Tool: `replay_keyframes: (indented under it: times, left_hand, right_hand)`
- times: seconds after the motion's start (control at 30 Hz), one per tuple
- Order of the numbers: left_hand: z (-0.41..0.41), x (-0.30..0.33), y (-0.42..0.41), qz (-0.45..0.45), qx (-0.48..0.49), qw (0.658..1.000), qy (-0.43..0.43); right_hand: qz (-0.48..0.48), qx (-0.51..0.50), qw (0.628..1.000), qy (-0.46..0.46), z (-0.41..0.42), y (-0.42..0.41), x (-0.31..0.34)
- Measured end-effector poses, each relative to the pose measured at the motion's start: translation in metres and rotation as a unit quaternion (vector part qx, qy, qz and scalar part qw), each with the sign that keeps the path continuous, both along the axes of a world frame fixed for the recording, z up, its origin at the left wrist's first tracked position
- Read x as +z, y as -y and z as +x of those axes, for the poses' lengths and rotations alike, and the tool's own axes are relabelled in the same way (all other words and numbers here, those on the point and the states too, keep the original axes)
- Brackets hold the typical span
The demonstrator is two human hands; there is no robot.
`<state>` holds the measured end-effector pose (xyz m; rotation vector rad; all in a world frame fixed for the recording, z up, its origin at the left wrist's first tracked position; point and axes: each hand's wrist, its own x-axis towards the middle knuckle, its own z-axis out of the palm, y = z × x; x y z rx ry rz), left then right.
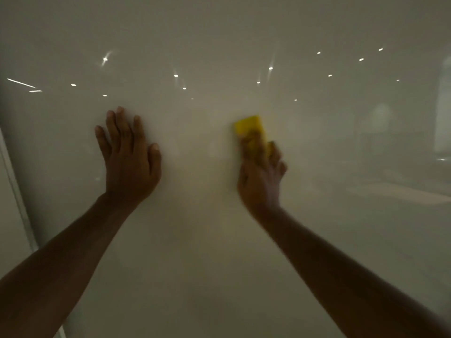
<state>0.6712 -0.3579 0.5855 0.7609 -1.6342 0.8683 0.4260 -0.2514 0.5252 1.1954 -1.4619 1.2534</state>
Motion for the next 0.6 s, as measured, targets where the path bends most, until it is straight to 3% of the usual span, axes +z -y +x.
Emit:
replay_keyframes:
  times: [0.07, 0.17, 0.23, 0.3, 0.37, 0.47, 0.53, 0.6]
  left_hand:
    - [-0.002, -0.002, -0.001, 0.005, -0.004, 1.0, 0.001]
    - [-0.007, -0.008, -0.001, 0.009, -0.004, 1.0, 0.005]
    - [-0.013, -0.013, -0.001, 0.013, -0.001, 1.0, 0.011]
    - [-0.022, -0.018, -0.001, 0.009, -0.005, 1.0, 0.025]
    - [-0.032, -0.024, -0.003, 0.002, -0.016, 0.999, 0.044]
    - [-0.046, -0.031, -0.006, -0.006, -0.029, 0.998, 0.054]
    - [-0.05, -0.031, -0.008, -0.003, -0.028, 0.998, 0.052]
    - [-0.051, -0.031, -0.009, 0.006, -0.027, 0.998, 0.05]
  right_hand:
    - [0.064, 0.05, 0.989, -0.126, 0.022, 0.005, -0.062]
    - [0.178, 0.095, 0.935, -0.292, 0.019, -0.001, -0.144]
    - [0.227, 0.097, 0.902, -0.354, -0.004, -0.012, -0.173]
    - [0.214, 0.084, 0.906, -0.354, -0.038, -0.021, -0.174]
    - [0.167, 0.057, 0.942, -0.285, -0.078, -0.031, -0.158]
    - [0.09, -0.005, 0.992, -0.093, -0.146, -0.054, -0.132]
    - [0.022, -0.049, 0.997, 0.062, -0.175, -0.066, -0.127]
    - [-0.046, -0.064, 0.964, 0.254, -0.188, -0.068, -0.13]
